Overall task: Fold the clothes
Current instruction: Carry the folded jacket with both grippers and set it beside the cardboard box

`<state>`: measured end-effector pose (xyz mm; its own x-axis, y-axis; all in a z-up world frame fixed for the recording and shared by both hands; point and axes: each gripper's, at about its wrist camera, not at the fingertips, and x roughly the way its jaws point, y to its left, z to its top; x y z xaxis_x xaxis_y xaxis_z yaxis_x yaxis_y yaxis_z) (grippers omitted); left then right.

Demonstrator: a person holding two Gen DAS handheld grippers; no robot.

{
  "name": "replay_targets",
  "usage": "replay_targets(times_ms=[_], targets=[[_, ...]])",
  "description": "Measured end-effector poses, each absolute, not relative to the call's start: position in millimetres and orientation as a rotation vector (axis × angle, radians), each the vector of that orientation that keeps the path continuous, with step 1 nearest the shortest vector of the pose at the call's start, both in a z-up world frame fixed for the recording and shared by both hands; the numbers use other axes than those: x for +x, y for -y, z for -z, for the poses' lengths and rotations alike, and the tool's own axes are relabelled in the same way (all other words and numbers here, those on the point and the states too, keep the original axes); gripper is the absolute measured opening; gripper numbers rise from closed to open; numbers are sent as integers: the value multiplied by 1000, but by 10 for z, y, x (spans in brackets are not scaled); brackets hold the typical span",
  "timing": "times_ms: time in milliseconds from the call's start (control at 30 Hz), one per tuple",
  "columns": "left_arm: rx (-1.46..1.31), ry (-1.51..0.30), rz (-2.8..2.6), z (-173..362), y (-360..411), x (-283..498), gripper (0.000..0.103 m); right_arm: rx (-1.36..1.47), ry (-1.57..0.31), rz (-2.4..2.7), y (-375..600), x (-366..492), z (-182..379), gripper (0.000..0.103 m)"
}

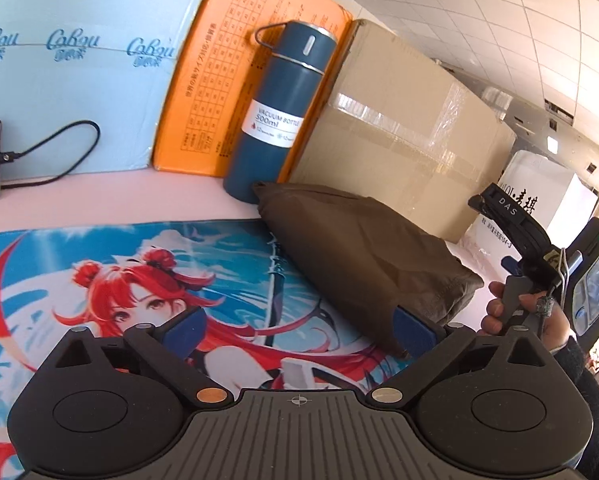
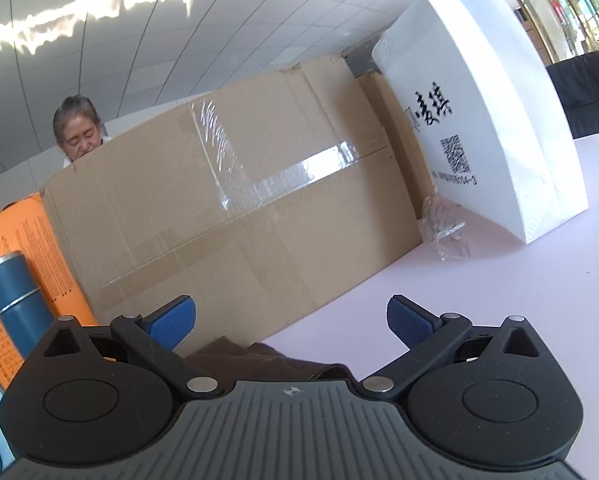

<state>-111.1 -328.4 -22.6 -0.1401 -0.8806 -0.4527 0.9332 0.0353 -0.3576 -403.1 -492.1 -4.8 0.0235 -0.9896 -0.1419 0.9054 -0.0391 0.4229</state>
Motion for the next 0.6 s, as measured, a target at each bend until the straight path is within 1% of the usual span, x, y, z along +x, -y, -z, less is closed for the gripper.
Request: replay_targets(times_ms=[100, 200, 300, 433, 600], targets=[[92, -601, 1578, 146, 3072, -969, 103, 370, 278, 1615, 4763, -3987, 9, 103], [91, -501, 1605, 54, 2923, -898, 103, 253, 283, 1654, 4540, -3846, -87, 103], [91, -405, 1634, -29, 2796, -836, 103, 194, 284, 1588, 4229, -3654, -214, 103], [60, -308, 1660, -76, 2720, -765, 103, 296, 243, 1477, 3793, -3450, -295, 103], [52, -314, 1670, -34, 2756, -598, 103, 449, 118, 1475, 3308, -3138, -220, 103]])
